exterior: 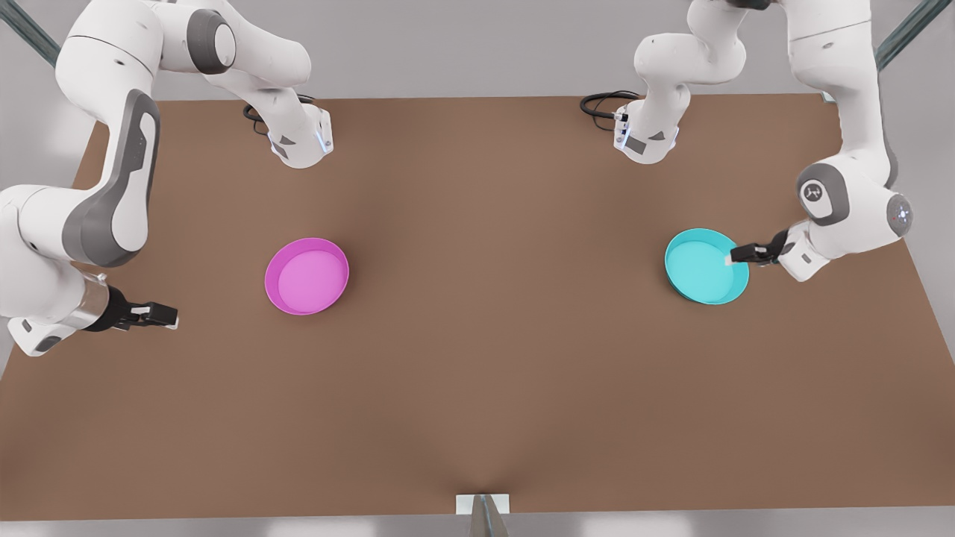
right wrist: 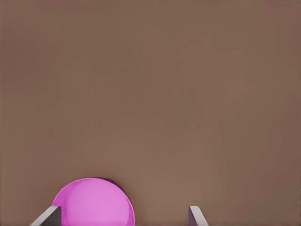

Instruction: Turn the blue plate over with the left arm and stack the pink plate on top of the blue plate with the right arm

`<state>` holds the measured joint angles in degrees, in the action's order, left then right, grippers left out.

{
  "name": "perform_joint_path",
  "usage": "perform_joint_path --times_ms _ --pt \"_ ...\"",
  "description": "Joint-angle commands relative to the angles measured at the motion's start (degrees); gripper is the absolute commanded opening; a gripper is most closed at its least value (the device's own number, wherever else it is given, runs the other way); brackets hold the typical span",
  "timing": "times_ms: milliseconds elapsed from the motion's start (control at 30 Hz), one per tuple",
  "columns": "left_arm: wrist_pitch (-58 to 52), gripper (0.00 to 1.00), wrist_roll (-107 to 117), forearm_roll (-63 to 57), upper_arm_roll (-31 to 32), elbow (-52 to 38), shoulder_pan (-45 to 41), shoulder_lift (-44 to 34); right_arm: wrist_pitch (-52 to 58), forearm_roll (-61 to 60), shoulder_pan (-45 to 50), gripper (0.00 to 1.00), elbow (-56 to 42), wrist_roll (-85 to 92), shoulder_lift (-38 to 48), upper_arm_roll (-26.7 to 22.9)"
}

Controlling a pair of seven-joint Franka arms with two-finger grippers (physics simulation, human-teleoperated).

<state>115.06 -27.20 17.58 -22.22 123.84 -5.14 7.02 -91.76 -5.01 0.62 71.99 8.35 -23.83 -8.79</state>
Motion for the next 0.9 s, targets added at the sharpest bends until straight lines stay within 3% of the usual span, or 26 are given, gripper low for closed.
perform_joint_path --times_ms 0,167,367,467,600,667,867 --pt "0.25 1.00 -1.09 7.29 -0.72 0.00 0.39 0.54 0.00 0.00 -0.01 1.00 -0.01 0.00 0.01 0.00" --pt "2.98 0.99 -15.42 12.65 -6.08 0.17 5.32 7.83 0.00 0.00 -0.01 1.00 0.08 0.00 -0.08 0.00" --pt "7.46 0.94 -25.27 20.21 -7.31 2.55 8.48 14.69 0.00 0.00 0.08 1.00 0.17 0.00 -0.16 0.00" --pt "8.69 0.77 -25.35 22.24 -7.31 3.51 8.48 16.01 0.00 0.00 0.08 1.00 0.17 0.00 -0.16 0.00" --pt "11.24 0.73 -25.00 22.94 -7.31 5.80 7.95 15.92 0.00 -0.08 0.08 1.00 0.17 -0.09 -0.16 0.00" --pt "11.33 0.58 -24.83 23.29 -7.31 5.80 7.43 16.01 0.00 -0.08 0.08 1.00 0.17 -0.09 -0.16 0.00" --pt "11.77 0.43 -25.00 23.12 -7.31 6.42 7.08 17.24 0.00 0.00 0.17 1.00 0.08 -0.09 -0.08 0.09"
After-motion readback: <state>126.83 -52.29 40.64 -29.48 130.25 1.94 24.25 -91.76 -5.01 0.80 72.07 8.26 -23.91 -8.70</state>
